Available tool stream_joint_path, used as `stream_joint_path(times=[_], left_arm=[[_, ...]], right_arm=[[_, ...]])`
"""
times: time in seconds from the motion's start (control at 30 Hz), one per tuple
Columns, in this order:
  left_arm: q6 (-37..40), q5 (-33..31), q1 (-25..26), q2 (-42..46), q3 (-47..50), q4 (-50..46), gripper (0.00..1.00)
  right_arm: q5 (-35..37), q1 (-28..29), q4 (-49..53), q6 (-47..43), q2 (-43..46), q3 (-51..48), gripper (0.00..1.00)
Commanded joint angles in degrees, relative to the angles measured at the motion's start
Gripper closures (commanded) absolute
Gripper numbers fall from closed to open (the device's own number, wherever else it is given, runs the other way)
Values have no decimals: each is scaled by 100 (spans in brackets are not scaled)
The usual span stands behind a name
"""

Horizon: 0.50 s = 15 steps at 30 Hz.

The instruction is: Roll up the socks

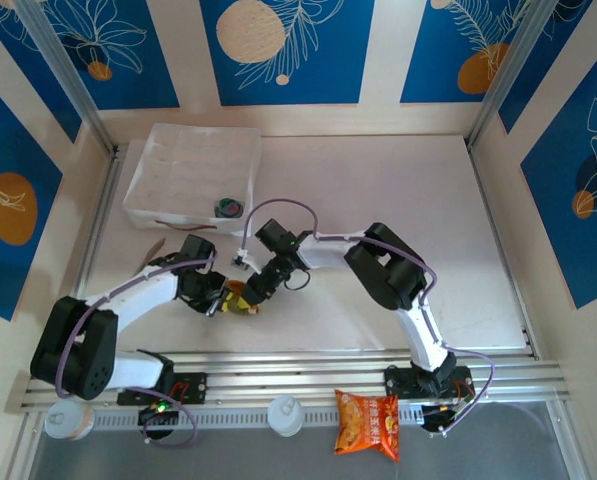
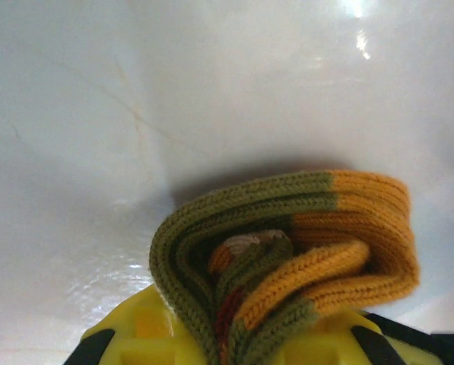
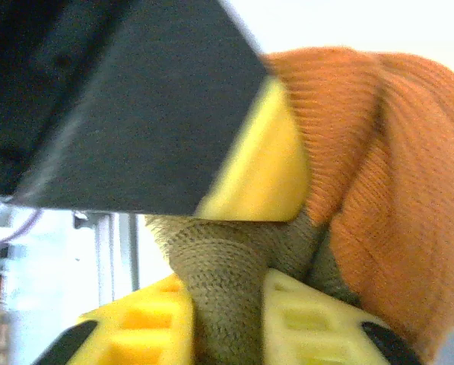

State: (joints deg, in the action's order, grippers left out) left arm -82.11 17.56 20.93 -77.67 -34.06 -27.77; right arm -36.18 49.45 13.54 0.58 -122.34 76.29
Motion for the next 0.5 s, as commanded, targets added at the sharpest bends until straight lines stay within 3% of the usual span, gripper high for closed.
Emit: stream_joint_path(times=[0.0, 0.13, 0.23, 0.47], left_arm=[[-14, -385, 51, -698, 329, -1405, 97], [197, -514, 46, -933, -85, -1817, 98], [242, -560, 43, -992, -261, -1955, 98], [500, -629, 8, -1356, -665, -2177, 98]], right_arm=[[1444, 281, 252, -656, 443, -711, 64], [3253, 745, -1253, -1465, 1713, -1994, 38], [4214, 924, -1541, -1897, 2226, -2325, 28], [5445, 1436, -1530, -2963, 2472, -2215, 24]])
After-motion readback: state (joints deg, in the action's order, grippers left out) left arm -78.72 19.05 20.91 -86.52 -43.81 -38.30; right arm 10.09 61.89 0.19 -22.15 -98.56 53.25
